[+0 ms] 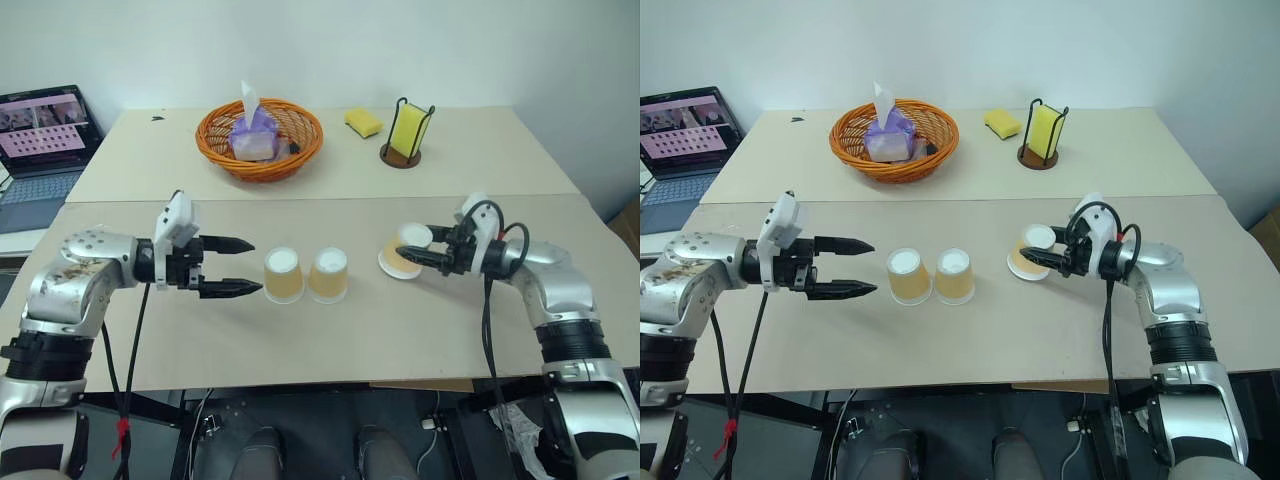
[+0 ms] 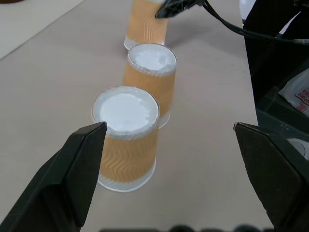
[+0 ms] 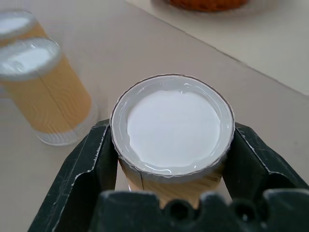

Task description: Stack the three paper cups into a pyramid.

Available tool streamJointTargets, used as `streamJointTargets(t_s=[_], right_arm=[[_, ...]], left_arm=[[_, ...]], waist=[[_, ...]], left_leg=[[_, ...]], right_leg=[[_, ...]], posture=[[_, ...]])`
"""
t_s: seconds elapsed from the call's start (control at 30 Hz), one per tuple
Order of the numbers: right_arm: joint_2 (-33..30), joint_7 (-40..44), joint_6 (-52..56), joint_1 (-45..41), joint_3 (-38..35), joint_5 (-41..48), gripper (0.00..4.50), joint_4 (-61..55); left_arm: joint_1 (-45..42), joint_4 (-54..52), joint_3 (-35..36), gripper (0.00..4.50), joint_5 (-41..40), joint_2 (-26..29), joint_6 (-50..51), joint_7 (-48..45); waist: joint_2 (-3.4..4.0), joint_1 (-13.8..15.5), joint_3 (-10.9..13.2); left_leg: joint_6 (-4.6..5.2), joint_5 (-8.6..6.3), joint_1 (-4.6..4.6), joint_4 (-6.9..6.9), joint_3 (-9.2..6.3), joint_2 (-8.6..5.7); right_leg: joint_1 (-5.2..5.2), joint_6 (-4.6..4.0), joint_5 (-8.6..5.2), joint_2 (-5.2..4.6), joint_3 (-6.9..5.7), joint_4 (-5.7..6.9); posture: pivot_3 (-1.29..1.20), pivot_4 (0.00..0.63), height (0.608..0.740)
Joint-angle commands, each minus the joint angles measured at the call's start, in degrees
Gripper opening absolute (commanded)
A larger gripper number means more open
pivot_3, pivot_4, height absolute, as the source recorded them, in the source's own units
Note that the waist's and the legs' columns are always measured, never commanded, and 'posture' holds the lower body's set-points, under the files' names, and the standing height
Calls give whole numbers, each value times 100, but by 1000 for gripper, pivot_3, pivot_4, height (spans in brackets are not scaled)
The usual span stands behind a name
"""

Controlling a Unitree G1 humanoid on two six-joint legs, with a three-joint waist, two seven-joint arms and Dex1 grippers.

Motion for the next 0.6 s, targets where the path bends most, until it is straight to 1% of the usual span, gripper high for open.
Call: streamJointTargets(t_s=[0.03,0.17,0.33,0.43,0.5,0.6], right_arm=[[-205,444,373,-788,-101,350,2728,-186],[-72,983,852,-1639,252,449,2728,-34],[338,1566,1604,-2342,622,795,2728,-22],[577,1765,1861,-2523,773,871,2728,51],[751,1805,1782,-2542,1022,675,2728,174],[906,1858,1520,-2536,1332,376,2728,351]], left_arm=[[-28,-201,209,4500,-90,100,-46,15],[-79,-181,186,4500,-84,89,-53,13],[-137,-136,153,4500,-75,43,-86,7],[-168,-109,140,4500,-66,10,-102,23],[-165,-110,143,4500,-63,-17,-120,44],[-136,-132,141,4500,-58,-39,-142,69]], waist=[[1,2,1],[2,-5,2],[3,-7,2],[4,-2,2],[4,9,2],[4,13,2]], left_leg=[[0,0,0,0,0,0],[0,0,-1,-4,1,1],[0,0,-1,-4,2,2],[0,0,-2,-4,1,2],[0,0,-4,-4,0,1],[0,0,-7,-3,0,-2]], right_leg=[[0,0,0,0,0,-2],[-4,0,0,0,0,-3],[-7,-1,0,1,0,0],[-10,-1,0,1,0,5],[-10,-1,0,0,-1,30],[-10,-1,0,-2,-1,30]], posture=[[0,150,740],[0,150,740],[0,150,740],[0,150,740],[0,150,740],[0,150,740]])
